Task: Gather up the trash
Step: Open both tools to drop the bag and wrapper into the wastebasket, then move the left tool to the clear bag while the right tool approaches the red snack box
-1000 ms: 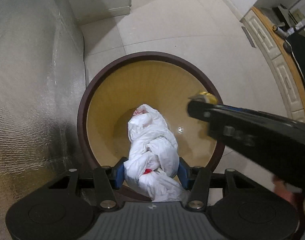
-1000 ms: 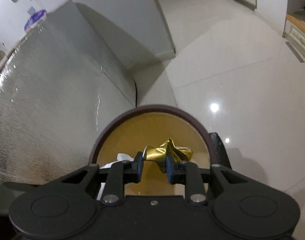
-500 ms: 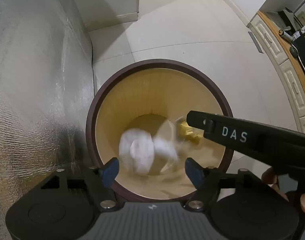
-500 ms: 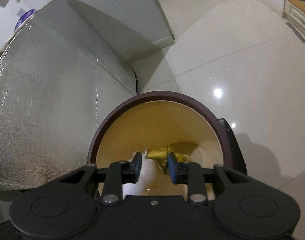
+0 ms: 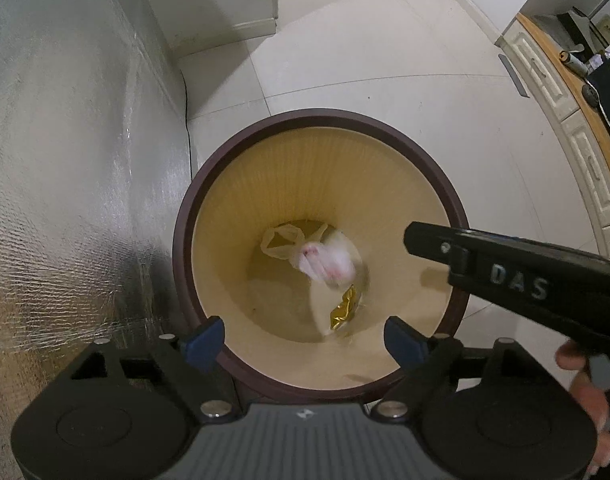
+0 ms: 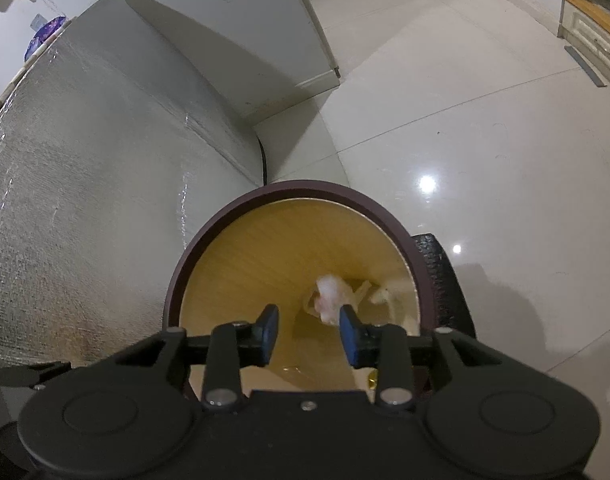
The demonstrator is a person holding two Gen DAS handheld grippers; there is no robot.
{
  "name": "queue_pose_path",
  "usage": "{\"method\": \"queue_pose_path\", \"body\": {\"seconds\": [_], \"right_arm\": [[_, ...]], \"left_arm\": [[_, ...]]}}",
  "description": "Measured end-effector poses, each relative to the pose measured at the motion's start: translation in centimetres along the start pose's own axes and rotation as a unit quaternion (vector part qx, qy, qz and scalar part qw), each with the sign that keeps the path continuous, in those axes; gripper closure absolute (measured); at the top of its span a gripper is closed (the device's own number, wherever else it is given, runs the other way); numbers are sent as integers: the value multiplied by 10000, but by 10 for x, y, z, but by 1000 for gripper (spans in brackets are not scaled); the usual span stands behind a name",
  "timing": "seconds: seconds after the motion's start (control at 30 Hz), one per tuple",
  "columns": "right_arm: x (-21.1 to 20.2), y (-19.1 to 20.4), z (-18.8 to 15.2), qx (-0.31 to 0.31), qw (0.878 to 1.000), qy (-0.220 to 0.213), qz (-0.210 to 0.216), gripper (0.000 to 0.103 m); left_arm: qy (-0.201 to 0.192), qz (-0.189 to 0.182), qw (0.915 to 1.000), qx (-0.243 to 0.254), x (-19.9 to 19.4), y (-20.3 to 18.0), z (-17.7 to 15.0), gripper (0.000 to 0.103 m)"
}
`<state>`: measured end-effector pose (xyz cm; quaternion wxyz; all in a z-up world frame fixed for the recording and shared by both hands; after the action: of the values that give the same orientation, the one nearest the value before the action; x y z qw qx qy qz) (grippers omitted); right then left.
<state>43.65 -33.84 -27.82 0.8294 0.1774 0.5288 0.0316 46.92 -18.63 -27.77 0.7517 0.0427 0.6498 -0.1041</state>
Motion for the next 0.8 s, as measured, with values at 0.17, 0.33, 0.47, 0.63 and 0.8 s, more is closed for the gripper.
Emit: {"method": "queue_pose_path", "body": {"seconds": [0.17,0.33,0.47,0.63,0.8], "right_arm": [[-13,-2,-3,-114,9999,-55,40,55],[-22,-3,-4,-225,9997,-90,-27,40],[-34,-4,-9,-253,9996,-99,-105,32],[-43,-3,-16,-338,9992,-97,-189,18],[-59,-3,-27,-397,9988,-211,-175,3]], "left_arm": [[-16,48,10000,-26,-2,0,-2,7],[79,45,10000,-25,-6,0,-8,1],[49,130,9999,-70,-12,6,-16,0],[-139,246,9995,-157,-28,13,-25,0],[-192,296,9993,-147,-37,12,-35,0]]}}
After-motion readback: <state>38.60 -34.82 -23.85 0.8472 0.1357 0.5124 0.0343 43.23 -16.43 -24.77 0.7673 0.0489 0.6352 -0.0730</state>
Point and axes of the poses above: each gripper's, at about its wrist camera, not at the fingertips, and x roughly the way its jaws point, y to its left, z to its top, the point moved 1 cm from there along x, roughly the way its jaws point, and after that the axes turned 7 degrees about -x, right-handed, at the moved point
